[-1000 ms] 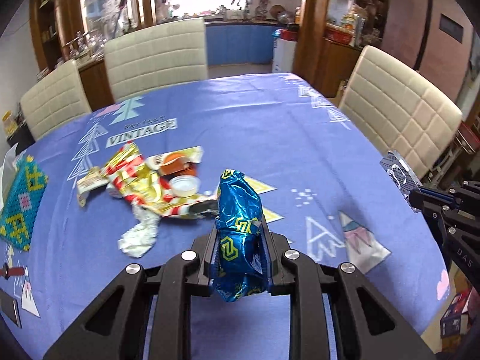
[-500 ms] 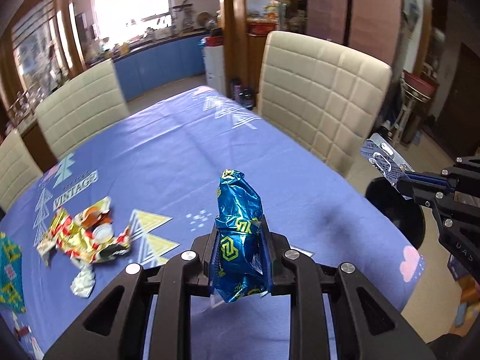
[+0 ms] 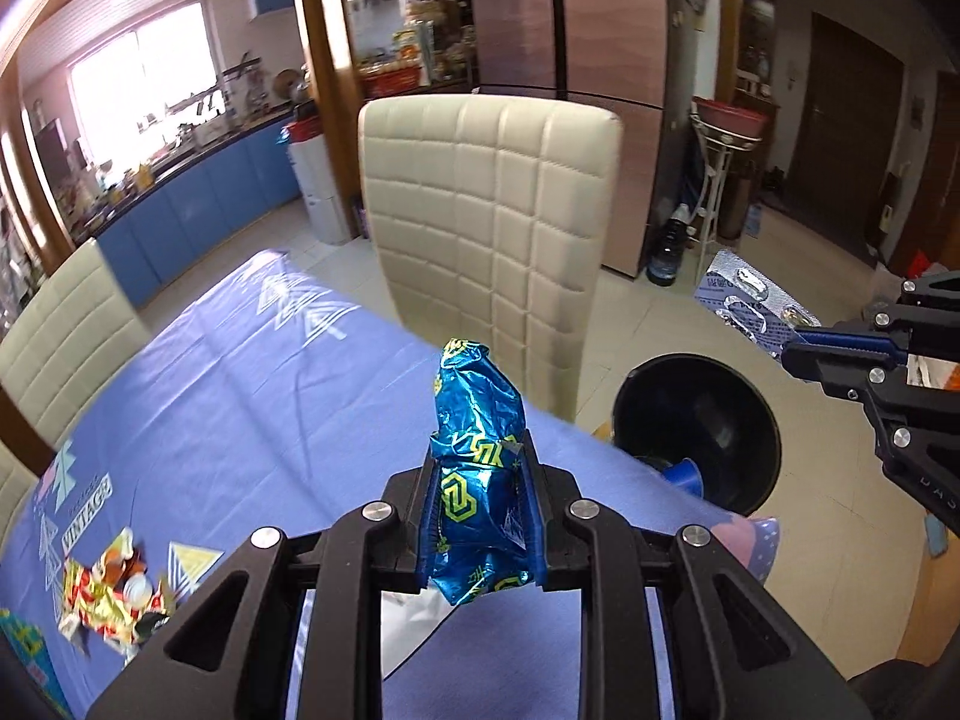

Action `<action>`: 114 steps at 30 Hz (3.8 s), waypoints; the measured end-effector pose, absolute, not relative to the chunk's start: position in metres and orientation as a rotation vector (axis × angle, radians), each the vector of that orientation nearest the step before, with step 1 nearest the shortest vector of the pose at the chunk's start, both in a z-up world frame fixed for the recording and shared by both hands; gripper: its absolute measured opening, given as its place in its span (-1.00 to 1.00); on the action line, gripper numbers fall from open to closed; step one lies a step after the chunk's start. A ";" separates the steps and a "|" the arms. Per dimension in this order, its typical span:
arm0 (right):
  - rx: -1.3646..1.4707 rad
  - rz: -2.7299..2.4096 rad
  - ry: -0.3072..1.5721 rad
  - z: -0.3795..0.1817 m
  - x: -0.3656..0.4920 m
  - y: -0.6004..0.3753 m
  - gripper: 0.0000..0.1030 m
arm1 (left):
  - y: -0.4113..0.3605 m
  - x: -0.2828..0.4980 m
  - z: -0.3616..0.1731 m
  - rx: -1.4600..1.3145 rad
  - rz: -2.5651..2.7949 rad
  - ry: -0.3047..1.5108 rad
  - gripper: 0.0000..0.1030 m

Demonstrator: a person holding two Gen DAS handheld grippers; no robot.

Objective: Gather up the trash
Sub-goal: 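Carry the blue wrapper and blister pack over the black bin with both grippers, then open the right gripper to drop the blister pack into the bin, then lower the blue wrapper into the bin and open the left gripper, then move both grippers back over the table clutter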

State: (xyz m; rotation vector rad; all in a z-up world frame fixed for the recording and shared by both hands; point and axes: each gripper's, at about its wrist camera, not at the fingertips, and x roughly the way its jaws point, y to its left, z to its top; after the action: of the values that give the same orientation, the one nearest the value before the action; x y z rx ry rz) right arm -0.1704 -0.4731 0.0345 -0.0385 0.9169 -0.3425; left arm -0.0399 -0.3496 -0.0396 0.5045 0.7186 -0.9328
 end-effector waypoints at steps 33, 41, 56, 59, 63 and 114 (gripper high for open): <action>-0.050 -0.570 0.929 0.009 -0.211 -0.581 0.93 | -0.475 -0.084 -0.035 0.616 -1.148 0.684 -0.55; -0.017 -0.614 0.933 0.009 -0.239 -0.585 0.93 | -0.501 -0.102 -0.034 0.645 -1.211 0.672 -0.53; 0.037 -0.702 0.945 0.005 -0.279 -0.591 0.93 | -0.535 -0.132 -0.025 0.665 -1.276 0.644 0.21; 0.039 -0.702 0.946 0.006 -0.279 -0.590 0.93 | -0.520 -0.126 -0.020 0.587 -1.245 0.583 0.76; 0.029 -0.690 0.949 0.006 -0.275 -0.587 0.93 | -0.515 -0.123 -0.021 0.600 -1.229 0.593 0.78; -0.377 0.104 0.819 0.044 -0.017 -0.300 0.93 | -0.157 0.058 -0.022 0.248 -0.514 0.780 0.78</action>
State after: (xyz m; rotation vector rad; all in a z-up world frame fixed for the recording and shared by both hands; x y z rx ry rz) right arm -0.0170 -0.3002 0.0439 -0.3765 0.8187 0.1040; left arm 0.0585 -0.1572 -0.0222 0.2480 0.7799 -0.5140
